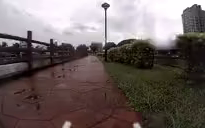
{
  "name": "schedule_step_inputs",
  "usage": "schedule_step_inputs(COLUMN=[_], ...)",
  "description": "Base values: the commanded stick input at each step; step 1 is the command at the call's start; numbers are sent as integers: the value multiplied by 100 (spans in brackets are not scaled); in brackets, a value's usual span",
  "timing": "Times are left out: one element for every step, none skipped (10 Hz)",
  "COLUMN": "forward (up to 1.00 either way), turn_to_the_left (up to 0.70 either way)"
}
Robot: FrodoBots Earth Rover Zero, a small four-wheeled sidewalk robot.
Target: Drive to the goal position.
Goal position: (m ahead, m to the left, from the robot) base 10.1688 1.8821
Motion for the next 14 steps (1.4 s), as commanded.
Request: schedule_step_inputs(forward=[0,0,0,0,0,0,0,0,0,0,0,0,0,0], turn_to_the_left=[70,70,70,70,70,70,70,70,70,13,0,33,70,70])
